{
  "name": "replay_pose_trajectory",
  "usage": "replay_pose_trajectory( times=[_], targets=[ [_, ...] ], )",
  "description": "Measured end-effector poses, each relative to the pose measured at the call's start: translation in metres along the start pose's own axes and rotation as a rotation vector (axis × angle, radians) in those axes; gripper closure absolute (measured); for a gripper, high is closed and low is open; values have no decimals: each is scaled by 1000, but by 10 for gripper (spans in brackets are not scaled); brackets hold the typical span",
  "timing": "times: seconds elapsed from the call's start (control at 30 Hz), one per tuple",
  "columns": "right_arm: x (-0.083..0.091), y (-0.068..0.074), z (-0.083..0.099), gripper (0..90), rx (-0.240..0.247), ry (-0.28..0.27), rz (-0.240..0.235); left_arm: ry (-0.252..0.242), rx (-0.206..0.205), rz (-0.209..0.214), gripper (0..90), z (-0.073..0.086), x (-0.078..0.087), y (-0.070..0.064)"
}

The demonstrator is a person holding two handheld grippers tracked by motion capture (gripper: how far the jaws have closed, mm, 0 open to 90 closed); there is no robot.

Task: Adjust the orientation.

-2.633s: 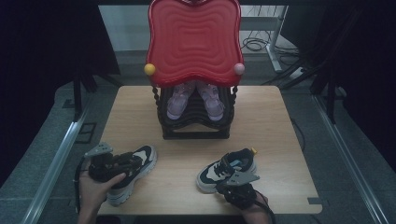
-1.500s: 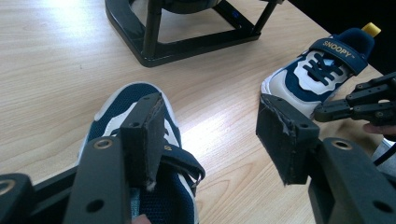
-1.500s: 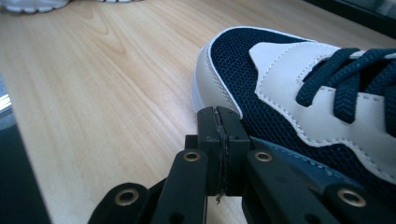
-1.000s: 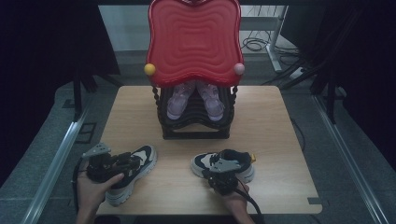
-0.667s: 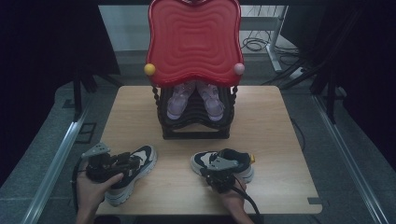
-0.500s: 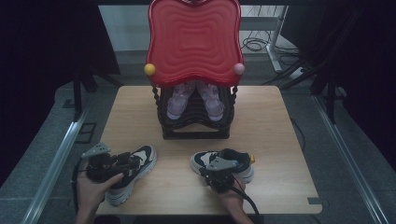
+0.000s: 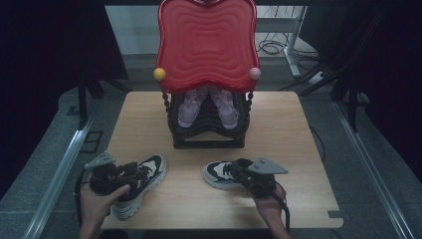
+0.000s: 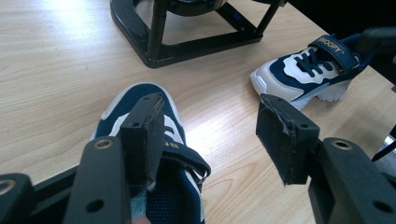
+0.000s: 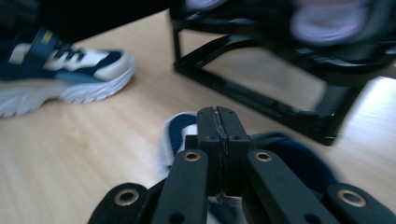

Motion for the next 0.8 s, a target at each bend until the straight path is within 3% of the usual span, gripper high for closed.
replay_pose_trajectory(
  times=[0.1,0.33,0.57,0.8],
  targets=[
    [9,-23,-4,890,-30,-21,33,5,-1,1,422,1,-1,0],
    [19,-58,-6,890,-71,-32,77,3,-1,0,423,0,-2,-1],
    [15,-92,2,892,-116,-26,124,-3,-5,-3,425,0,0,0],
    [10,-115,11,893,-132,-11,123,-3,-6,-3,425,0,0,0]
  ],
)
Point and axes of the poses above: each handheld gripper's, and its own axes: x roughly backward along the jaws, z roughly out of its underside, y roughly to its left, the point moved 9 cm from there along -x, roughly forward along the jaws, and after that the axes turned 6 degrees about z, right-handed, at the moved point
